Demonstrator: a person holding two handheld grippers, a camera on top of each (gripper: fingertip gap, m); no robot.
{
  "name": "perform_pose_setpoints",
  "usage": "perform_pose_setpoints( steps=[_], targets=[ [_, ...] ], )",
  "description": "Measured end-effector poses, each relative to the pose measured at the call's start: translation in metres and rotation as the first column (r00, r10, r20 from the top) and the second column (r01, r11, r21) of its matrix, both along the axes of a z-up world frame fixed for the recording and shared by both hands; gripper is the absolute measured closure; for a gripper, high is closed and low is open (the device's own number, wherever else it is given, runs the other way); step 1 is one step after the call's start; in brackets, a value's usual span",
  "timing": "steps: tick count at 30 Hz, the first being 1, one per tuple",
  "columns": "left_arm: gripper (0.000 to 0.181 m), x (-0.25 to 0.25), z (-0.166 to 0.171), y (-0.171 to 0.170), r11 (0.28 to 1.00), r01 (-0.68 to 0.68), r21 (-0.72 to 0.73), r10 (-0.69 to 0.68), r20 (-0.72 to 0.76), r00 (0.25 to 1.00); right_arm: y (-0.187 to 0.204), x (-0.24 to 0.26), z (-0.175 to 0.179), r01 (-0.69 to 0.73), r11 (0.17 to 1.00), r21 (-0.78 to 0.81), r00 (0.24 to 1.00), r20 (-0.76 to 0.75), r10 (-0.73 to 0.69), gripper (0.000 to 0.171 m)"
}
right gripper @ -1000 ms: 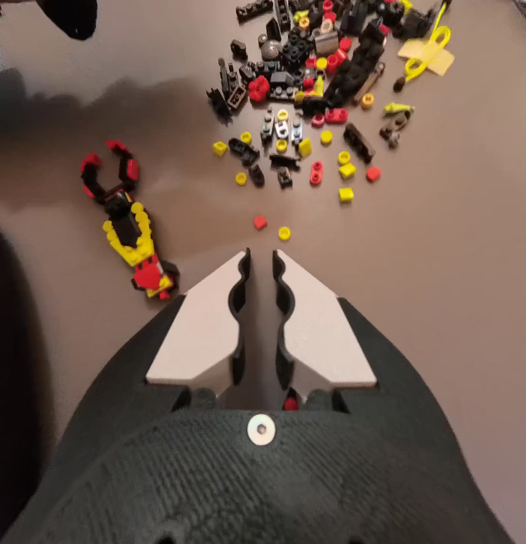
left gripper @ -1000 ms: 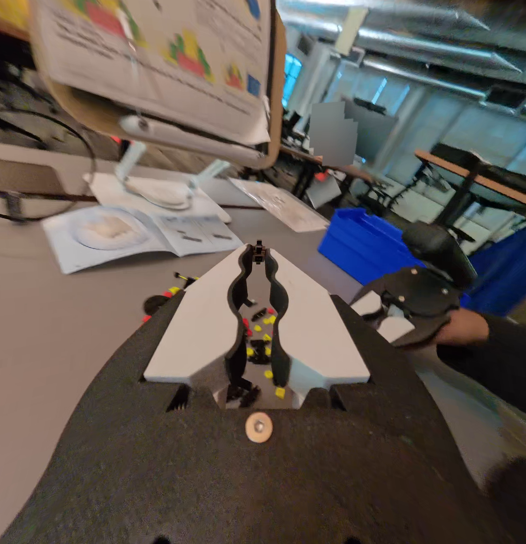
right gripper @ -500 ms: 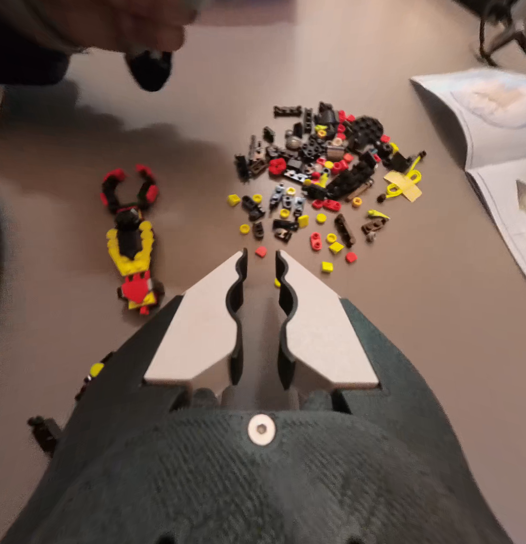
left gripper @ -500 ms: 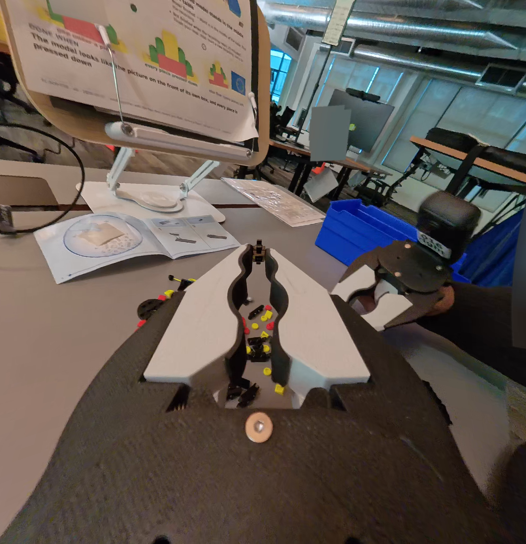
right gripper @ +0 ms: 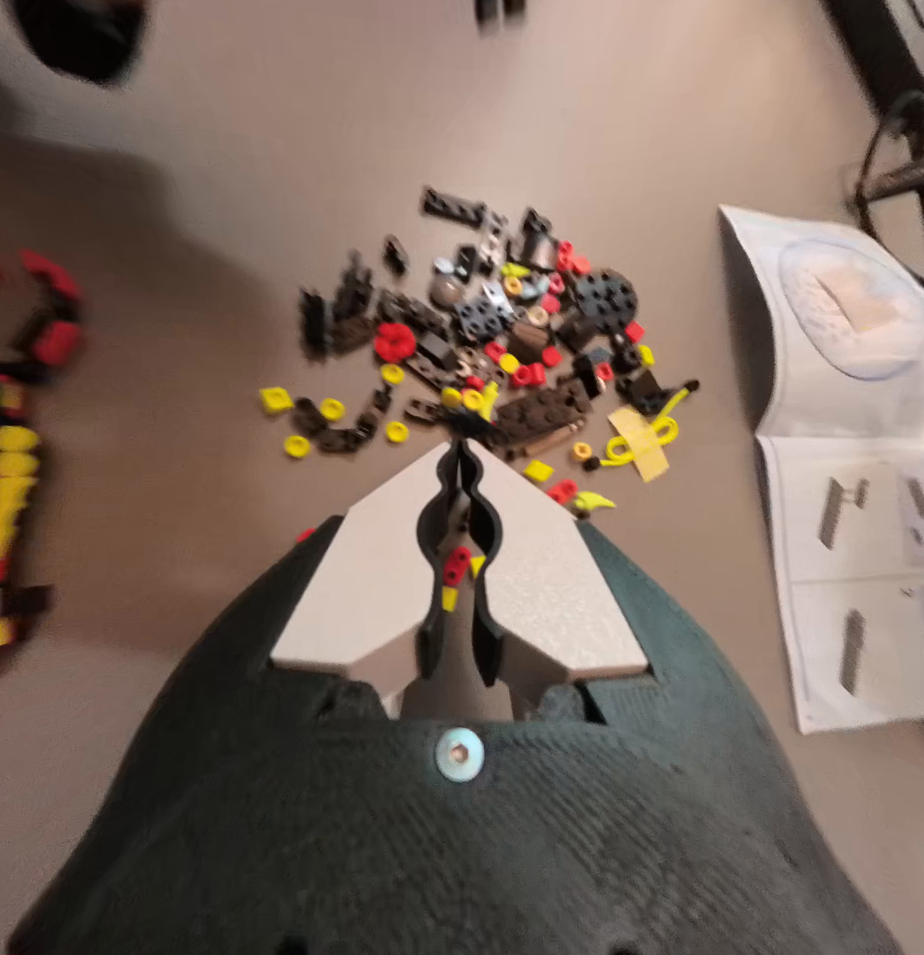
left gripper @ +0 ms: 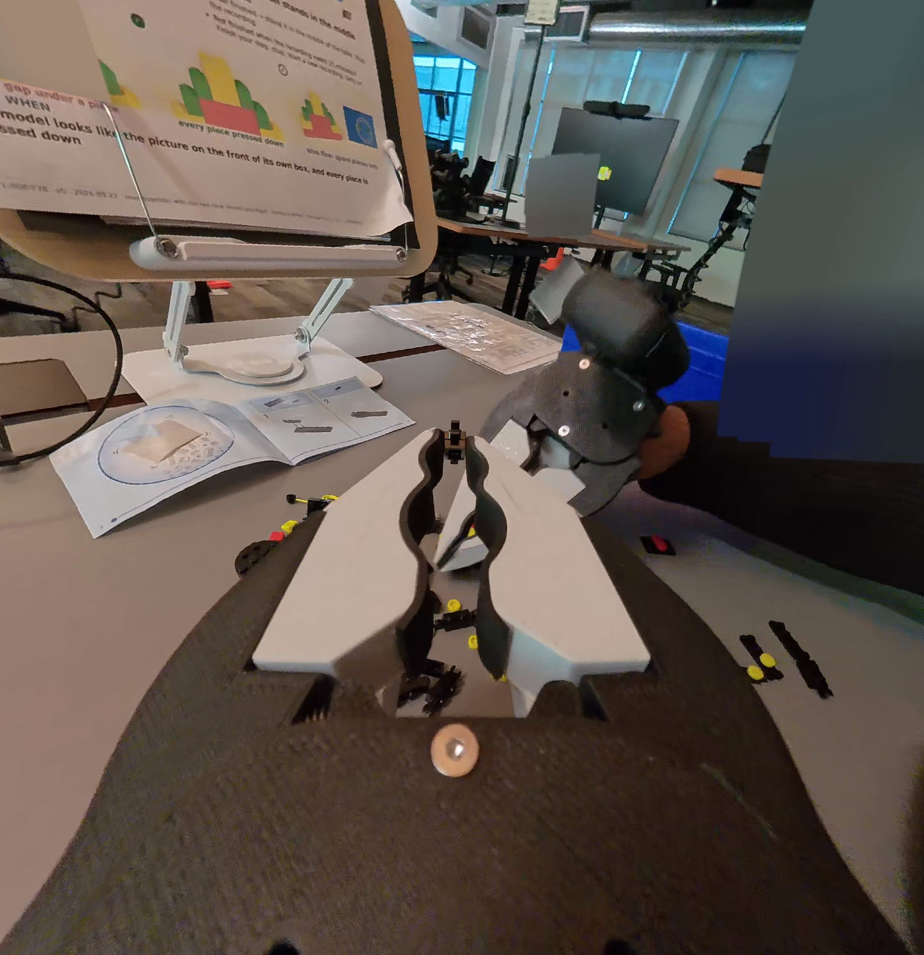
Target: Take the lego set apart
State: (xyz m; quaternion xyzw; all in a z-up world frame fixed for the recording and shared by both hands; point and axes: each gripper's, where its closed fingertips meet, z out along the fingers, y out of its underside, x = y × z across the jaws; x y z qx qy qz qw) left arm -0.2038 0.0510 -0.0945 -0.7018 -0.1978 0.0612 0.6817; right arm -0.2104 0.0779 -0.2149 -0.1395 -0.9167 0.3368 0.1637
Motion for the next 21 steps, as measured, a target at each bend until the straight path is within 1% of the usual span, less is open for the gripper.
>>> perform_pose_setpoints(
  steps=[2,4,6,8,10,11,14,15,18,21],
  targets=[
    [0.175,0.001,0.001,0.000,1.000,0.004,0.002,-0.004,-0.005,1.000,-0.010,0.020,0.011,-0.081,0.994,-0.068,0.996,0.035,0.083,0.171],
    [0.175,0.000,0.002,0.000,1.000,0.007,0.018,-0.007,0.010,1.000,-0.018,0.048,0.013,-0.186,0.977,-0.106,0.979,0.062,0.193,0.171],
    [0.175,-0.001,0.002,-0.001,0.999,0.010,0.036,-0.011,0.038,0.999,-0.025,0.065,0.005,-0.249,0.964,-0.097,0.965,0.066,0.255,0.171],
    [0.175,-0.003,0.002,-0.002,0.999,0.008,0.047,-0.011,0.063,0.998,-0.032,0.070,-0.008,-0.296,0.953,-0.055,0.951,0.073,0.300,0.171],
    [0.175,-0.005,0.002,-0.004,0.999,-0.001,0.055,-0.003,0.073,0.997,-0.040,0.059,-0.008,-0.296,0.953,-0.070,0.954,0.036,0.299,0.171],
    [0.176,-0.006,0.002,-0.005,0.998,-0.007,0.057,0.003,0.073,0.997,-0.040,0.047,-0.010,-0.274,0.960,-0.050,0.961,0.019,0.275,0.171],
    [0.175,-0.008,0.003,-0.007,0.998,-0.020,0.054,0.017,0.065,0.998,-0.028,-0.008,-0.009,-0.098,0.995,0.013,0.992,-0.077,0.099,0.171],
    [0.175,-0.009,0.003,-0.007,0.998,-0.022,0.053,0.019,0.063,0.998,-0.025,-0.016,-0.008,-0.066,0.998,0.014,0.995,-0.070,0.067,0.171],
    [0.175,-0.009,0.003,-0.007,0.998,-0.020,0.060,0.015,0.071,0.997,-0.026,-0.001,0.009,-0.086,0.992,-0.092,0.996,0.018,0.088,0.171],
    [0.175,-0.010,0.007,-0.009,0.996,-0.019,0.088,0.011,0.091,0.996,-0.018,0.038,0.016,-0.174,0.977,-0.124,0.979,0.088,0.185,0.171]
  ],
)
